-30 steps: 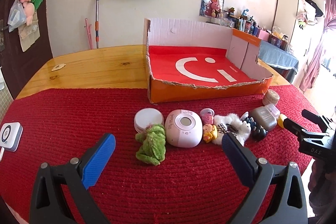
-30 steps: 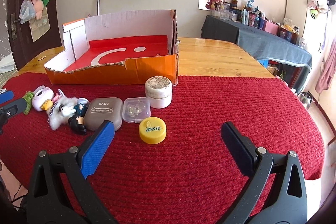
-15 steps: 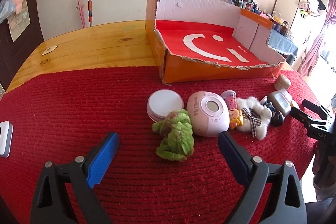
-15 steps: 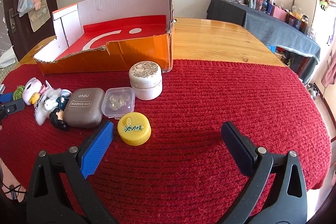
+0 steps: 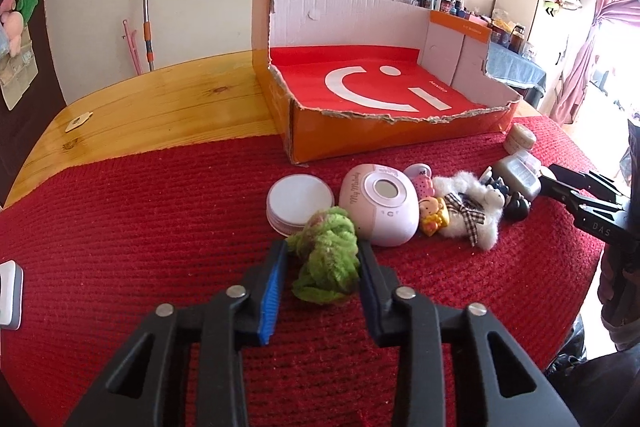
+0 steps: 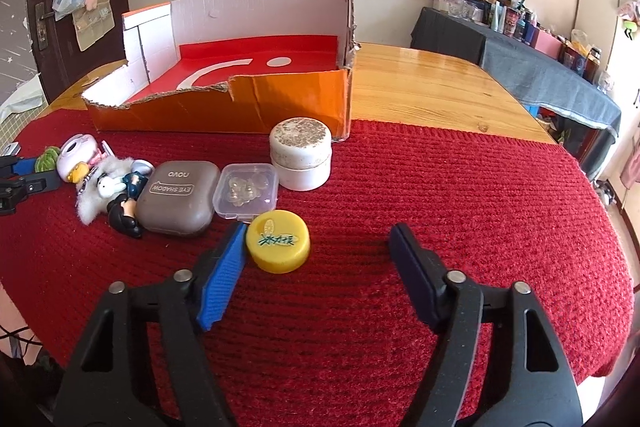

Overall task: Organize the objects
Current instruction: 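Grasp the green fuzzy toy with left tool while right tool grasps yellow tin, then carry both items into the box and open both tools to release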

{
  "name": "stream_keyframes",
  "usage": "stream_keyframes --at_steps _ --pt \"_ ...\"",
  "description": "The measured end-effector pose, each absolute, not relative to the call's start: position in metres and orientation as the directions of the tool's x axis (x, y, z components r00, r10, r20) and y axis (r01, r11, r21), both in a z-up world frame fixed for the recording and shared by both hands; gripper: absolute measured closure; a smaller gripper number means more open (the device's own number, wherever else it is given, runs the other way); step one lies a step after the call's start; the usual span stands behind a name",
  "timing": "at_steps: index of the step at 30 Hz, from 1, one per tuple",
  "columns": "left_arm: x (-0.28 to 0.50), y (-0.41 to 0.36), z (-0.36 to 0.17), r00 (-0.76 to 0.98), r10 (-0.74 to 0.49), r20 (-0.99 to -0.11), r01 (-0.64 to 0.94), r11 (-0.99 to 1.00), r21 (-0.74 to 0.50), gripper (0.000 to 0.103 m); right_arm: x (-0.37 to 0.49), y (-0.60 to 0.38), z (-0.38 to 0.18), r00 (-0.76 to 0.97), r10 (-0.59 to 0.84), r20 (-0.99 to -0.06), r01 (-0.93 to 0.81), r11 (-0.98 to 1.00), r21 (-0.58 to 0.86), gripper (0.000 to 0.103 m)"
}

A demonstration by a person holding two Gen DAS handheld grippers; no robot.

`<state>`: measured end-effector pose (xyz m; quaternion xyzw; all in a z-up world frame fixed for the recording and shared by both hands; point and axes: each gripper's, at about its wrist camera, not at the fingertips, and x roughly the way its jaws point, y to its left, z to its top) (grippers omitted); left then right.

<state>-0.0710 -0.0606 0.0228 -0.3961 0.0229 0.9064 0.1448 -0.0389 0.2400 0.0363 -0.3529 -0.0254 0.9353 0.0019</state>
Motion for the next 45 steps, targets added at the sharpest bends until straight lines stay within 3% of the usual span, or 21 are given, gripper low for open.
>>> stream_keyframes --at_steps 1,3,23,36,45 --pt "-0.071 -0.061 0.023 -0.645 0.248 -0.723 -0.282 -0.956 -0.077 0.072 -0.038 0.237 0.037 -0.754 0.015 -0.657 0.024 -0.998 -0.050 0.062" --pt "-0.069 -0.061 0.023 -0.648 0.252 -0.719 -0.281 -0.956 -0.082 0.074 -0.038 0.234 0.037 -0.756 0.000 -0.655 0.037 -0.998 -0.043 0.074" --pt "-0.049 -0.056 0.053 -0.704 0.288 -0.649 -0.300 -0.949 -0.096 0.074 -0.028 0.236 0.058 -0.796 -0.026 -0.604 0.037 -0.999 -0.005 0.074" --pt "-0.079 -0.048 0.106 -0.767 0.313 -0.560 -0.350 -0.936 -0.043 0.074 -0.052 0.233 0.112 -0.856 -0.046 -0.515 0.089 -0.994 -0.060 0.074" --pt "-0.127 -0.031 0.108 -0.690 0.346 -0.636 -0.420 -0.907 -0.038 0.074 -0.100 0.232 0.127 -0.818 -0.100 -0.566 0.170 -0.983 -0.071 0.074"
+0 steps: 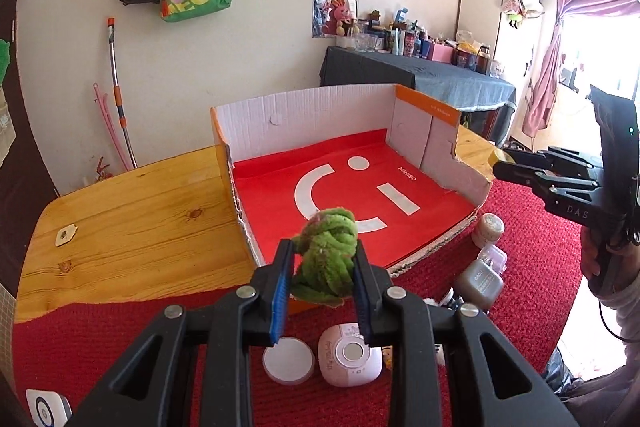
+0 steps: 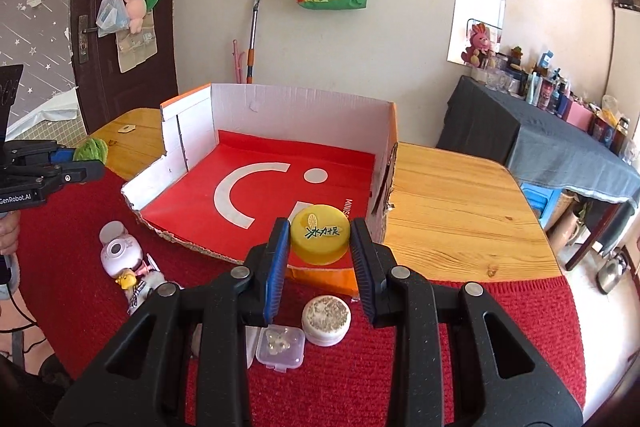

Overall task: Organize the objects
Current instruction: 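Carry both items into the box and open both tools to release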

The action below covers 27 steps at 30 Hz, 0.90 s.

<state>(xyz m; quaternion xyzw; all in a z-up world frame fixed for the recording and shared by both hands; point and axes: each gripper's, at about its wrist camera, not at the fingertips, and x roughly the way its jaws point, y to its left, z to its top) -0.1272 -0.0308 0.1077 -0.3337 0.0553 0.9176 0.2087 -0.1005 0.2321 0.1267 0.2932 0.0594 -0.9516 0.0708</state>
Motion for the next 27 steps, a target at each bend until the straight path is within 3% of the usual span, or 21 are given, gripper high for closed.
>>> stream_keyframes --at_steps 15,27 --pt "-0.194 -0.003 0.063 -0.476 0.274 -0.836 -0.521 -0.854 0.017 0.074 -0.189 0.231 0.090 -0.523 -0.144 -0.840 0.336 -0.941 -0.048 0.074" --pt "-0.212 0.014 0.047 -0.390 0.192 -0.900 -0.585 -0.807 0.082 0.074 -0.210 0.224 0.073 -0.364 -0.107 -0.925 0.396 -0.917 -0.050 0.074"
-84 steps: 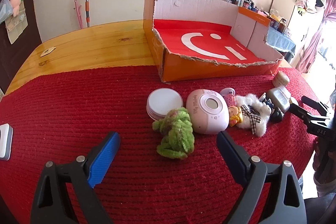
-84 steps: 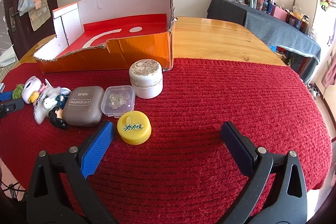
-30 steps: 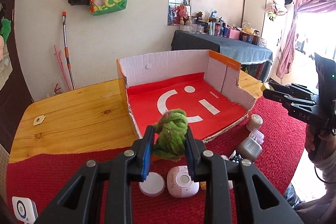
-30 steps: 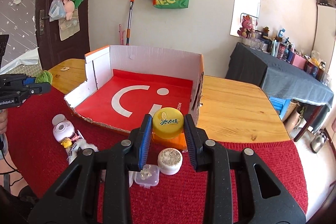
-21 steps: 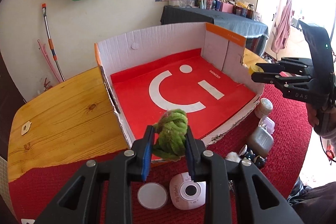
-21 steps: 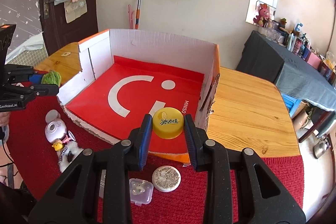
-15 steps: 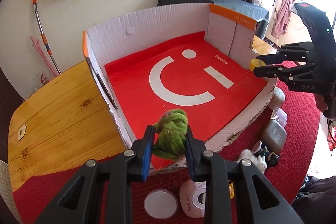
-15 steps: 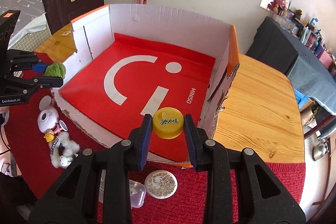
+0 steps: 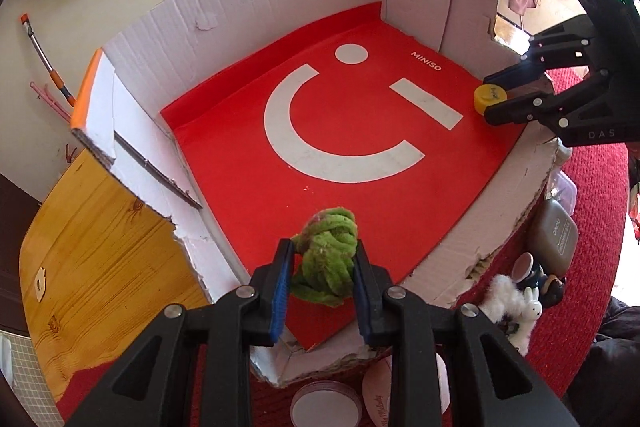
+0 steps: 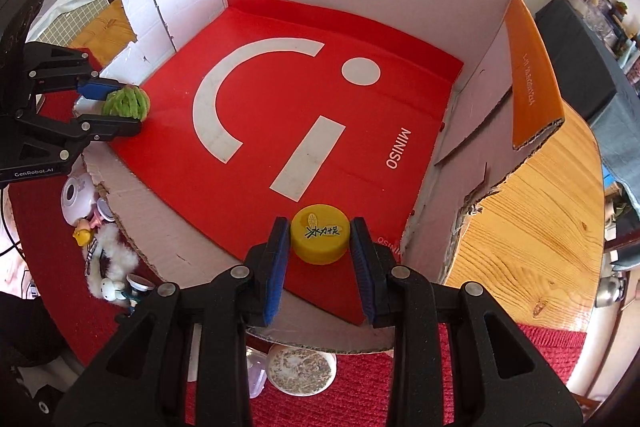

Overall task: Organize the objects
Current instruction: 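Carry both items into the box and open both tools to release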

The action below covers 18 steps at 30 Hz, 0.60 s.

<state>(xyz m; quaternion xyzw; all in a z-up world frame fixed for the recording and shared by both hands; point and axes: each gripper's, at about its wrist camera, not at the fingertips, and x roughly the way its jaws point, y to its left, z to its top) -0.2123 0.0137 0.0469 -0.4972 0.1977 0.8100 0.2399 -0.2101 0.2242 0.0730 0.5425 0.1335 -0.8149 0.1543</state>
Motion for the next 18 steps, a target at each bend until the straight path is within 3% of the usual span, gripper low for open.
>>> stream_keyframes --at_steps 18 --pt "-0.206 0.020 0.049 -0.398 0.153 -0.905 -0.611 -0.780 0.137 0.073 -0.200 0.229 0.072 -0.335 -0.091 -0.938 0.423 -0.904 -0.063 0.074"
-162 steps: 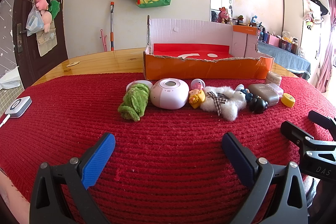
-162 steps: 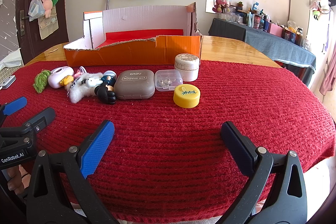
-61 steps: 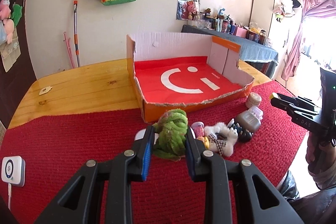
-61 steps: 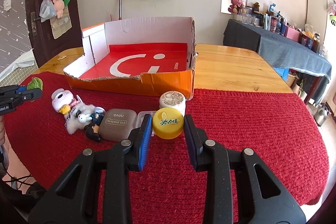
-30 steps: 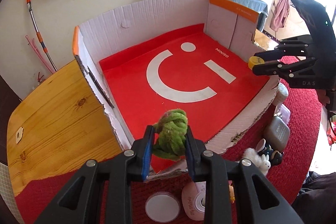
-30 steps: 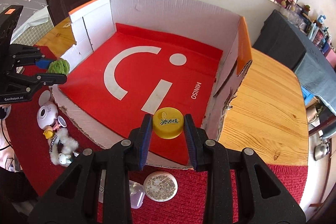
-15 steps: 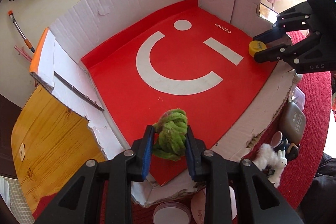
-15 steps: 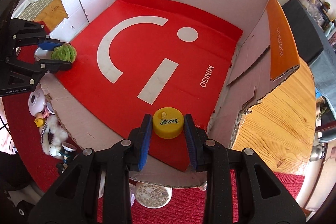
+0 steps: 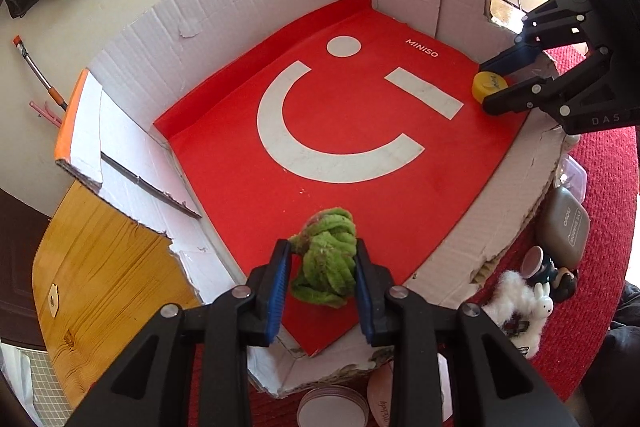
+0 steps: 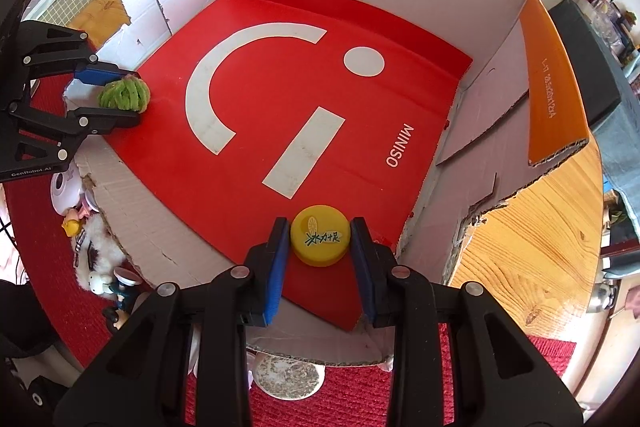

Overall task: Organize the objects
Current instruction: 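Carry both items into the box and open both tools to release, then withdraw both tools from the box back over the rug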

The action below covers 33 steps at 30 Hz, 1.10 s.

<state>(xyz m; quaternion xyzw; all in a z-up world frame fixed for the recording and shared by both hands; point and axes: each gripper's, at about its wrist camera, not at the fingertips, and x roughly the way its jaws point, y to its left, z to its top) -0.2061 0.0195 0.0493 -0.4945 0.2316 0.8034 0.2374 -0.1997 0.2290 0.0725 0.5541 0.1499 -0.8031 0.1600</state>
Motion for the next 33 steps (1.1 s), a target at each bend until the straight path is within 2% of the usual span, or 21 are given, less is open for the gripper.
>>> stream_keyframes --at_steps 11,18,27,33 --pt "-0.208 0.016 0.050 -0.398 0.154 -0.905 -0.608 -0.783 0.134 0.070 -0.189 0.237 0.077 -0.328 -0.086 -0.941 0.424 -0.903 -0.065 0.073" --pt "-0.208 0.011 0.053 -0.394 0.160 -0.905 -0.601 -0.790 0.121 0.061 -0.189 0.239 0.078 -0.327 -0.079 -0.942 0.427 -0.902 -0.072 0.073" --pt "-0.206 0.016 0.055 -0.406 0.157 -0.901 -0.603 -0.786 0.135 0.061 -0.185 0.244 0.080 -0.330 -0.076 -0.941 0.423 -0.903 -0.076 0.073" --pt "-0.202 0.018 0.060 -0.426 0.165 -0.890 -0.594 -0.792 0.138 0.056 -0.179 0.253 0.085 -0.339 -0.087 -0.937 0.420 -0.905 -0.068 0.071"
